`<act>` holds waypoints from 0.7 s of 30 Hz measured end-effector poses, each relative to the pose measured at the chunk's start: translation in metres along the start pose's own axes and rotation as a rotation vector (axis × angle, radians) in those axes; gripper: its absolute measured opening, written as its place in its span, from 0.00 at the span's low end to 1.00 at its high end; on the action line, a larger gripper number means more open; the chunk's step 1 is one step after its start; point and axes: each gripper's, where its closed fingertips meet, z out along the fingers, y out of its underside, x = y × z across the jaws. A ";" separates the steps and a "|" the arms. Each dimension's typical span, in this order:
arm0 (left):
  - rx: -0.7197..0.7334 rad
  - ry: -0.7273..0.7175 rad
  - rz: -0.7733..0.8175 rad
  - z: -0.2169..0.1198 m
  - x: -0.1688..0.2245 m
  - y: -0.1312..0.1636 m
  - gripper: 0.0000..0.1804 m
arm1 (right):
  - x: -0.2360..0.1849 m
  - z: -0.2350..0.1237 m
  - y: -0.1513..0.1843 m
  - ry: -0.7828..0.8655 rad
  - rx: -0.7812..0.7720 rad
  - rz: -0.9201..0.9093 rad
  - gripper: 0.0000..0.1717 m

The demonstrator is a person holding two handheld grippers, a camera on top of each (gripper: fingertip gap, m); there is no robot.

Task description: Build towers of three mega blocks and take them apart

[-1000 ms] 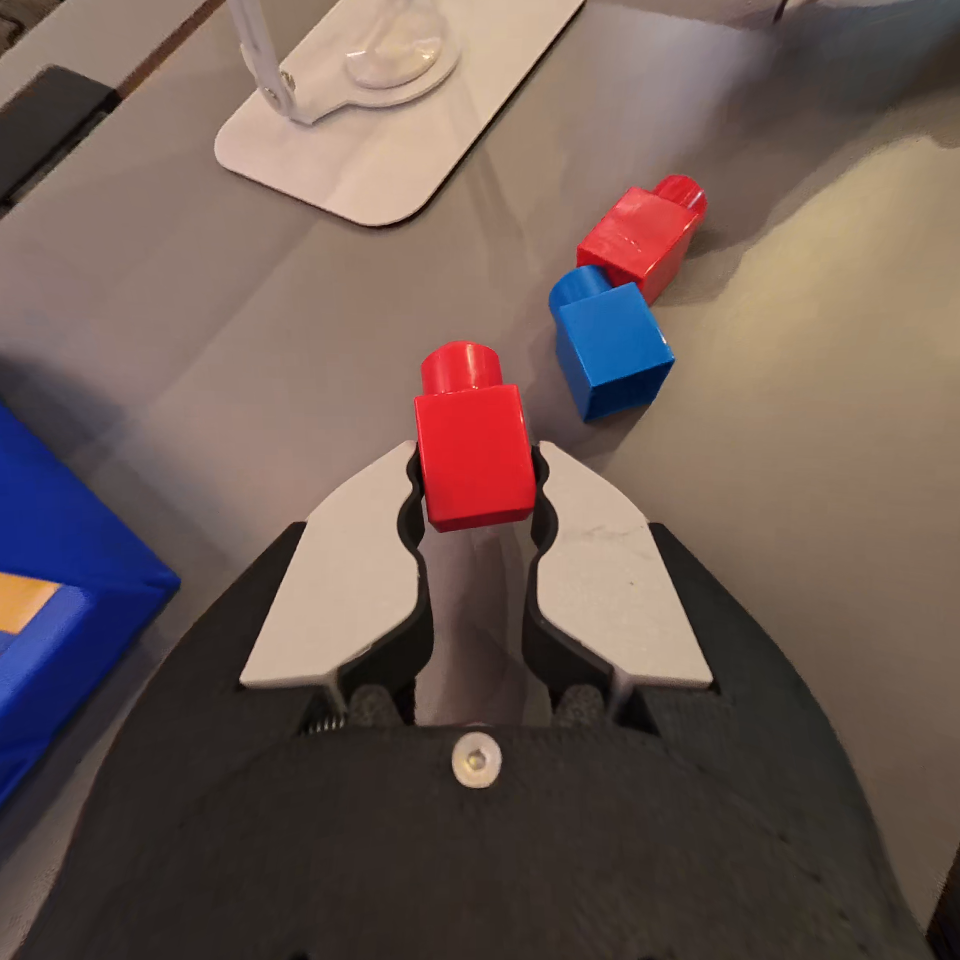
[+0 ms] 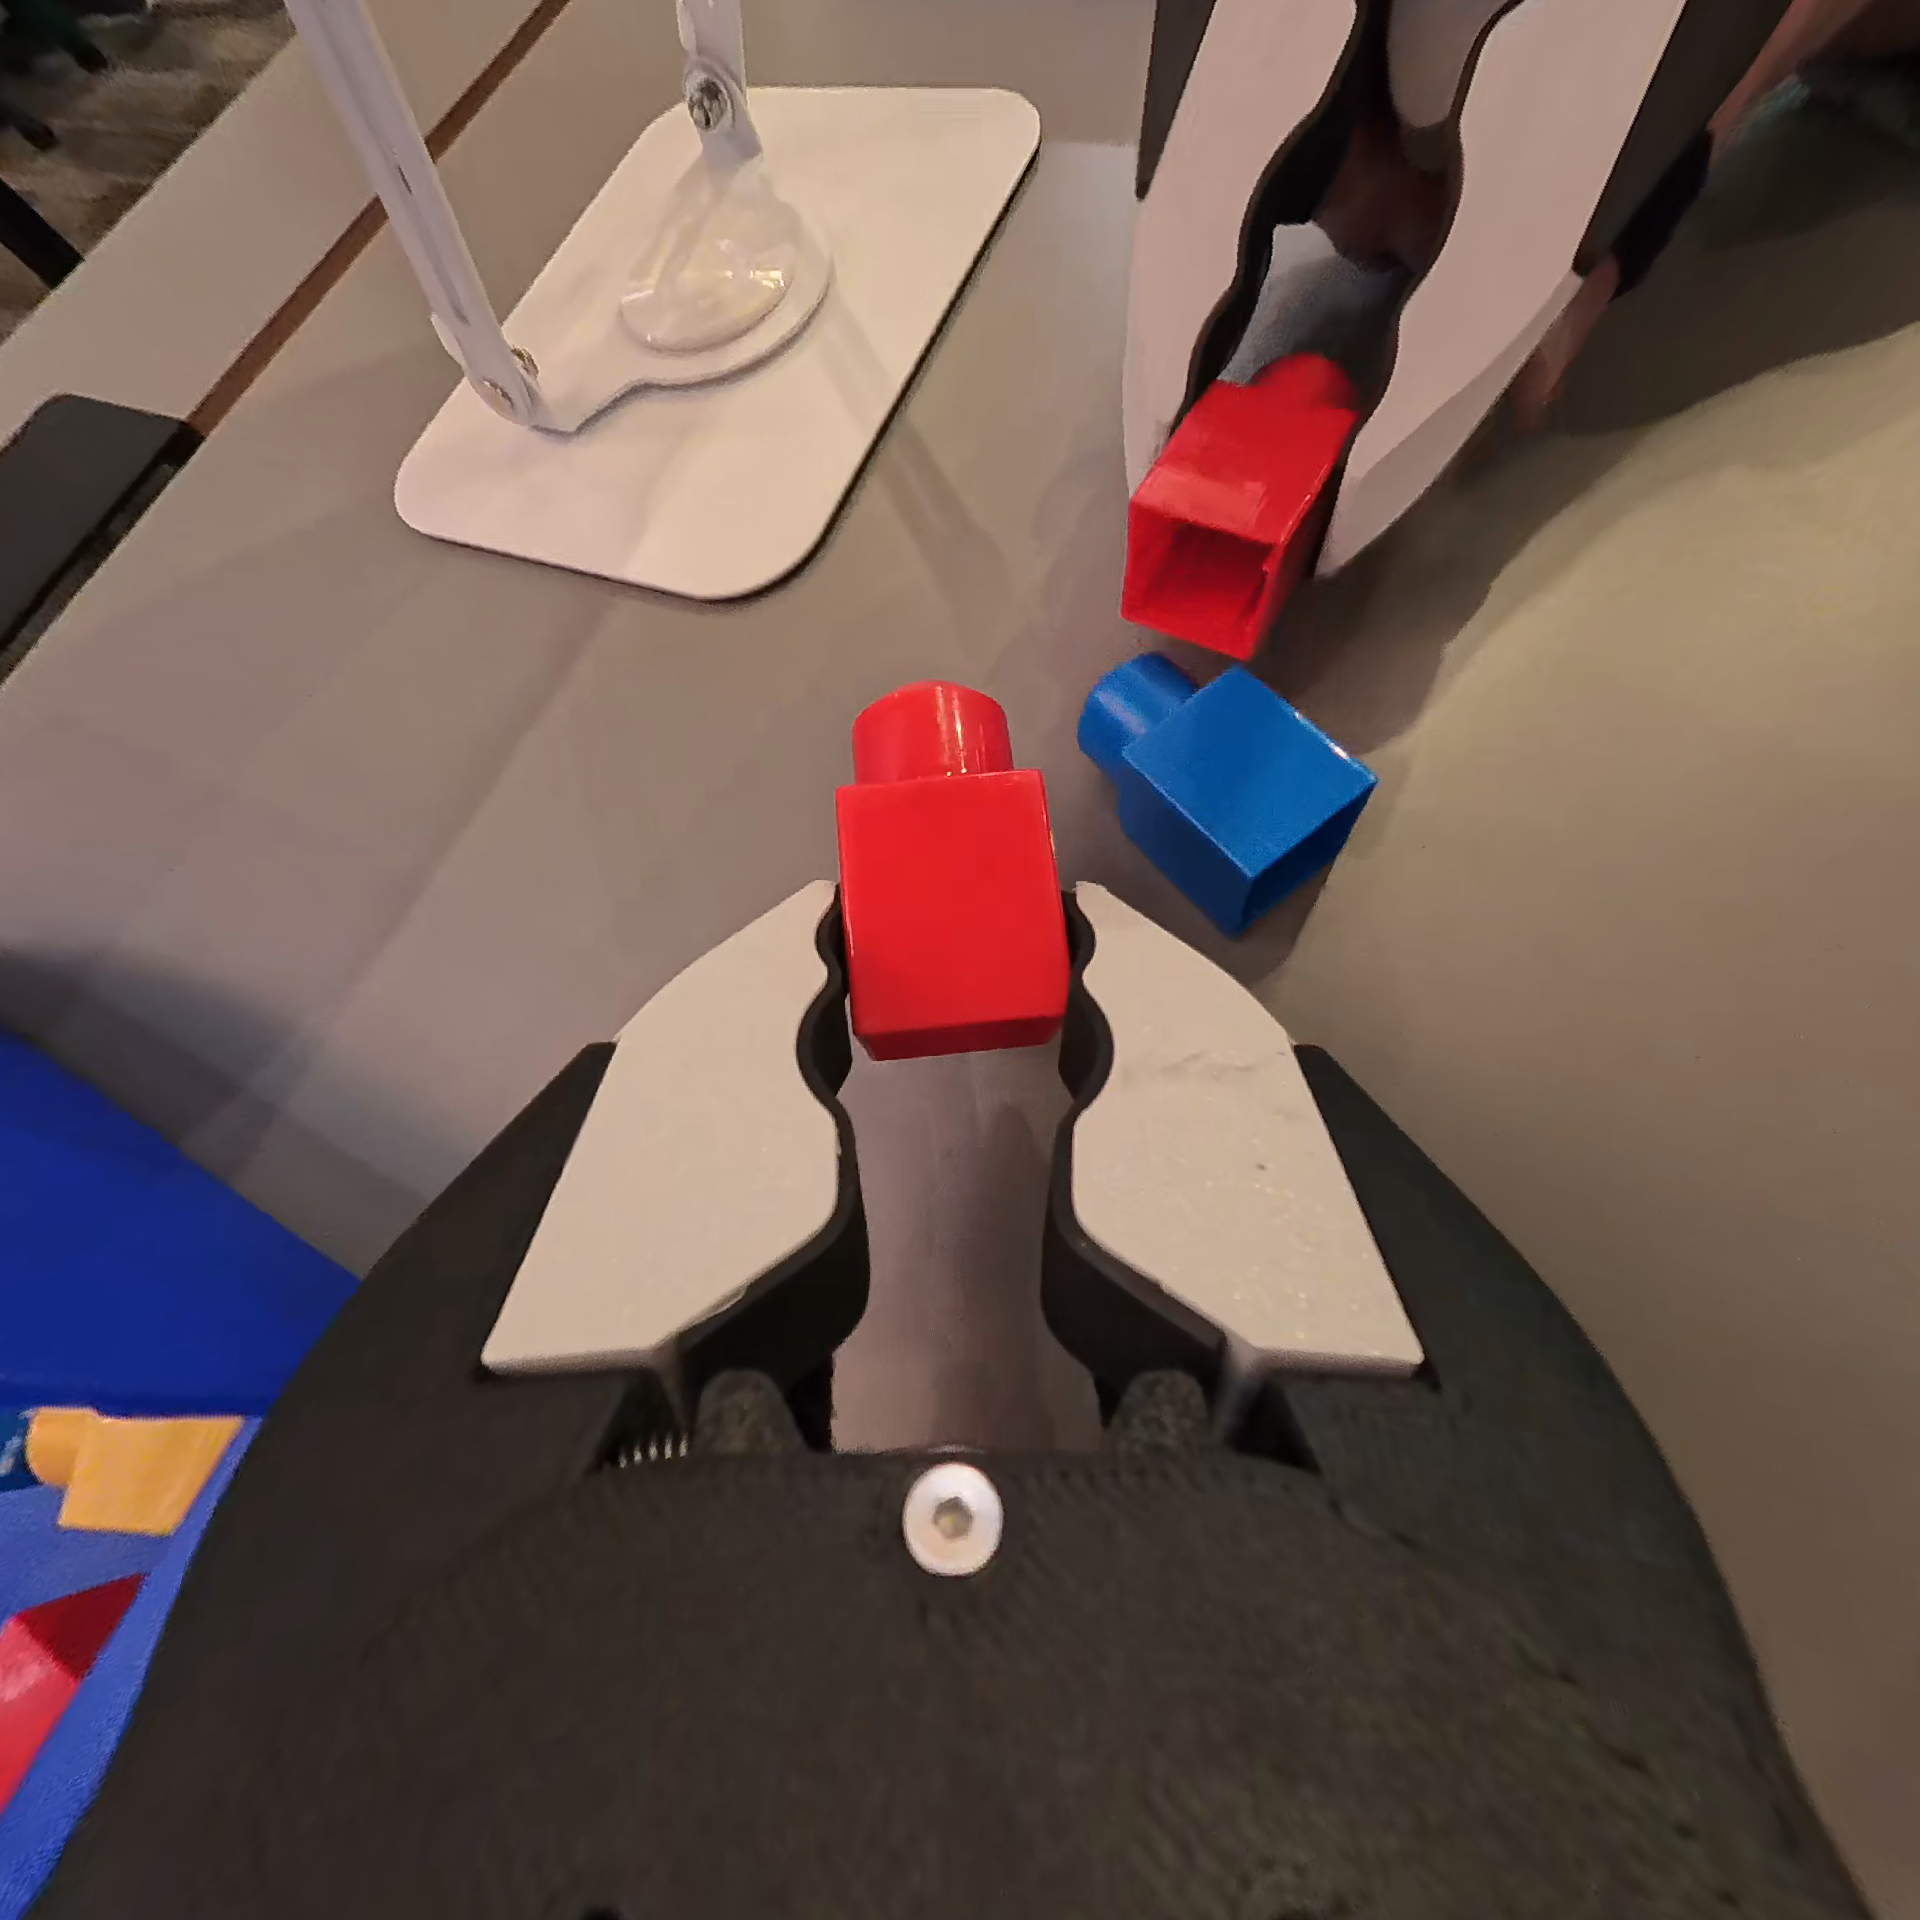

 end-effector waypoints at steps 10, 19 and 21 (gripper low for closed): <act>0.084 0.010 0.160 0.004 -0.012 -0.068 0.20 | 0.023 -0.054 -0.024 0.077 0.131 -0.062 0.21; 0.200 -0.001 0.271 0.010 -0.029 -0.134 0.20 | 0.051 -0.109 -0.047 0.188 0.195 -0.175 0.21; 0.212 0.019 0.289 0.014 -0.027 -0.143 0.20 | 0.056 -0.119 -0.053 0.207 0.214 -0.201 0.21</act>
